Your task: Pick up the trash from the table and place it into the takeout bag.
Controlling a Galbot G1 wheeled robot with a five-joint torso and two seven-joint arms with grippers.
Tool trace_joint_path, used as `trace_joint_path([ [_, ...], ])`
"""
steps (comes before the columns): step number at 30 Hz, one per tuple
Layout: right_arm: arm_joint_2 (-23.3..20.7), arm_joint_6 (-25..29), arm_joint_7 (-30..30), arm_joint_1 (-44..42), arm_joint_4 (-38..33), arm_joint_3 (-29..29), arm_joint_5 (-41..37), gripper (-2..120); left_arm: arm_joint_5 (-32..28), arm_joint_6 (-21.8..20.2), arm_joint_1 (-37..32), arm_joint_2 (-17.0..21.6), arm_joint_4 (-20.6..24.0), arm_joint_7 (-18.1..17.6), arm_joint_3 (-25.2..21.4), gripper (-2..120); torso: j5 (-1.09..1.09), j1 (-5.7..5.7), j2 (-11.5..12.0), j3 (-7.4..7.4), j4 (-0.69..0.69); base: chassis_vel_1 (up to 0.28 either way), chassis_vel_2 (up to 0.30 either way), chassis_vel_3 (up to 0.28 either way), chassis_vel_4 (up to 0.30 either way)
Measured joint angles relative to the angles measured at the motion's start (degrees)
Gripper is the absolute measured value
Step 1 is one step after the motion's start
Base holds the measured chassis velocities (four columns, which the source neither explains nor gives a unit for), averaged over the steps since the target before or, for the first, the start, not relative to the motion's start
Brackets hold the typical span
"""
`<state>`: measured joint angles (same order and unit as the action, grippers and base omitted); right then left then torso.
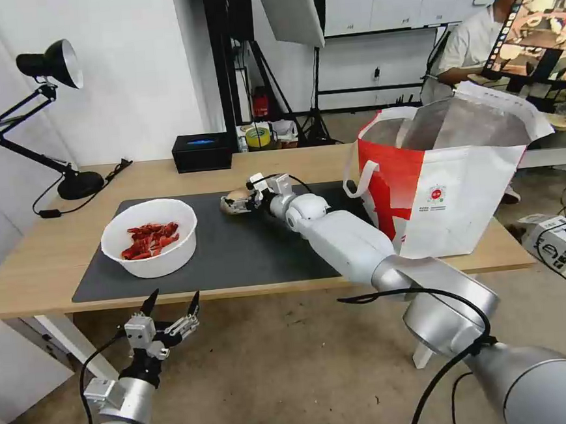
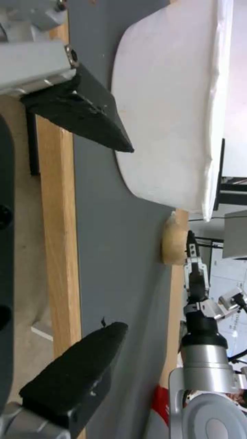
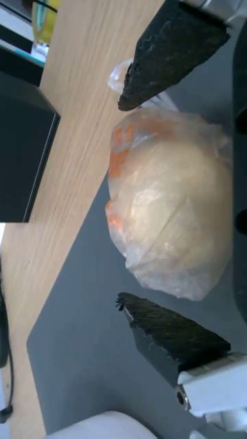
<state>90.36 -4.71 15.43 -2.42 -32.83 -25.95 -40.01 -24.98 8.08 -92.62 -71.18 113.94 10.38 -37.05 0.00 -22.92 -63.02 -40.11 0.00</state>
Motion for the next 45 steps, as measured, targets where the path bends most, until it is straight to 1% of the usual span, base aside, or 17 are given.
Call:
trace_joint_path([
  [7, 0.03, -0.17, -0.12, 0.43, 0.57, -1.69, 1.3, 100, 0.0, 0.01, 0.18, -0.02, 0.0, -0.01, 0.22, 100, 0.0, 0.0, 0.0, 0.0, 0.0, 0.0, 0.0, 0.0, 0.0],
  [13, 0.01, -0.25, 0.01, 0.45, 1.92, -1.79, 2.07, 100, 0.02, 0.02, 0.53, 0.11, -0.44, -0.01, 0.72, 100, 0.0, 0.0, 0.0, 0.0, -0.01, 0.0, 0.0, 0.0, 0.0],
  [29, 0.05, -0.23, 0.57, 0.35, 2.02, -1.8, 2.4, 100, 0.22, 0.3, 1.04, -0.19, -1.14, 0.07, 1.09, 100, 0.0, 0.0, 0.0, 0.0, 0.0, 0.0, 0.0, 0.0, 0.0],
  [32, 0.06, -0.09, 0.7, 0.33, 2.11, -1.79, 2.47, 97, 0.22, 0.35, 1.02, -0.21, -1.13, 0.09, 1.08, 100, 0.0, 0.0, 0.0, 0.0, 0.0, 0.0, 0.0, 0.0, 0.0],
  [34, 0.06, -0.06, 0.86, 0.26, 2.18, -1.79, 2.48, 88, 0.23, 0.43, 0.85, -0.22, -1.08, 0.11, 0.93, 100, 0.0, 0.0, 0.0, 0.0, 0.0, 0.0, 0.0, 0.0, 0.0],
  [35, 0.06, -0.06, 0.86, 0.26, 2.18, -1.79, 2.48, 88, 0.23, 0.43, 0.85, -0.22, -1.08, 0.11, 0.93, 100, 0.0, 0.0, 0.0, 0.0, 0.0, 0.0, 0.0, 0.0, 0.0],
  [37, 0.07, -0.04, 0.92, 0.18, 2.14, -1.78, 2.48, 77, 0.23, 0.54, 0.63, -0.19, -0.93, 0.12, 0.75, 100, 0.0, 0.0, 0.0, 0.0, 0.0, 0.0, 0.0, 0.0, 0.0],
  [38, 0.07, -0.04, 0.92, 0.18, 2.14, -1.78, 2.48, 77, 0.23, 0.54, 0.63, -0.19, -0.93, 0.12, 0.75, 100, 0.0, 0.0, 0.0, 0.0, 0.0, 0.0, 0.0, 0.0, 0.0],
  [40, 0.07, -0.03, 0.92, 0.17, 2.03, -1.78, 2.49, 68, 0.21, 0.9, 0.53, -0.19, -0.87, 0.14, 0.68, 100, 0.0, 0.0, 0.0, 0.0, 0.0, 0.0, 0.0, 0.0, 0.0],
  [41, 0.07, -0.03, 0.92, 0.17, 2.03, -1.78, 2.49, 68, 0.21, 0.9, 0.53, -0.19, -0.87, 0.14, 0.68, 100, 0.0, 0.0, 0.0, 0.0, 0.0, 0.0, 0.0, 0.0, 0.0],
  [42, 0.07, -0.04, 0.92, 0.17, 2.0, -1.78, 2.49, 65, 0.2, 1.02, 0.52, -0.19, -0.87, 0.15, 0.67, 100, 0.0, 0.0, 0.0, 0.0, 0.0, 0.0, 0.0, 0.0, 0.0],
  [44, 0.07, -0.04, 0.88, 0.17, 1.86, -1.77, 2.48, 52, 0.14, 1.17, 0.49, -0.18, -0.83, 0.16, 0.66, 100, 0.0, 0.0, 0.0, 0.0, 0.0, 0.0, 0.0, 0.0, 0.0],
  [45, 0.07, -0.04, 0.88, 0.17, 1.86, -1.77, 2.48, 52, 0.14, 1.17, 0.49, -0.18, -0.83, 0.16, 0.66, 100, 0.0, 0.0, 0.0, 0.0, 0.0, 0.0, 0.0, 0.0, 0.0],
])
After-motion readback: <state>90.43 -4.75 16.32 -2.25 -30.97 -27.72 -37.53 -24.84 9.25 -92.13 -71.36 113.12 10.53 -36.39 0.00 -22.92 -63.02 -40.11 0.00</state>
